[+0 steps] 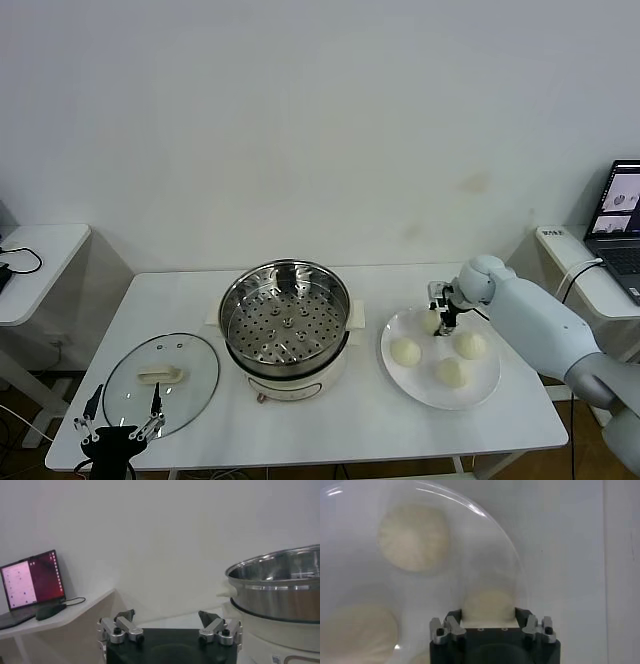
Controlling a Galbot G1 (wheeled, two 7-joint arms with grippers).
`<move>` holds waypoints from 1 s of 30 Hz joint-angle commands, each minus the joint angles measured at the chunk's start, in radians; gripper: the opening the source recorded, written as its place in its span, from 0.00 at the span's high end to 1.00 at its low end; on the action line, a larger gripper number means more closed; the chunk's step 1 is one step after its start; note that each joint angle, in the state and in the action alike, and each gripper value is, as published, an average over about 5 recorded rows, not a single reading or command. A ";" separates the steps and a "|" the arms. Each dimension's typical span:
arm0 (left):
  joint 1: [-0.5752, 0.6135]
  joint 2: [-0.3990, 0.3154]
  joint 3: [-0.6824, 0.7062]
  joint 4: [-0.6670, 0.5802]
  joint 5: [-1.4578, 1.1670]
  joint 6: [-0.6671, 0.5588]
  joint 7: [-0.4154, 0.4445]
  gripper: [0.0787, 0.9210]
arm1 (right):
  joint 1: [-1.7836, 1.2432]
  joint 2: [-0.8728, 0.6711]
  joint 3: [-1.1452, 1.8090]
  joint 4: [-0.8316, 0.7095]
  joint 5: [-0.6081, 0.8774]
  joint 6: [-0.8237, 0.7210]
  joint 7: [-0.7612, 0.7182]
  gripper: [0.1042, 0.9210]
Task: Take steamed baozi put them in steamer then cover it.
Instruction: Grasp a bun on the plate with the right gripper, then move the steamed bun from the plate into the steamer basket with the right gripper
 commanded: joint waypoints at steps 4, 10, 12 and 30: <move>-0.001 -0.001 0.001 -0.002 0.000 0.000 -0.001 0.12 | 0.003 0.001 -0.003 -0.005 -0.013 -0.002 0.002 0.47; 0.000 -0.001 0.001 -0.005 -0.001 0.001 0.000 0.12 | 0.026 -0.040 -0.024 0.053 0.017 -0.006 -0.007 0.49; 0.000 0.001 0.001 -0.004 -0.002 0.001 0.000 0.12 | 0.053 -0.067 -0.050 0.098 0.045 -0.010 -0.015 0.48; -0.018 0.026 0.010 0.013 -0.030 0.007 0.005 0.12 | 0.598 -0.108 -0.391 0.382 0.504 -0.057 -0.026 0.46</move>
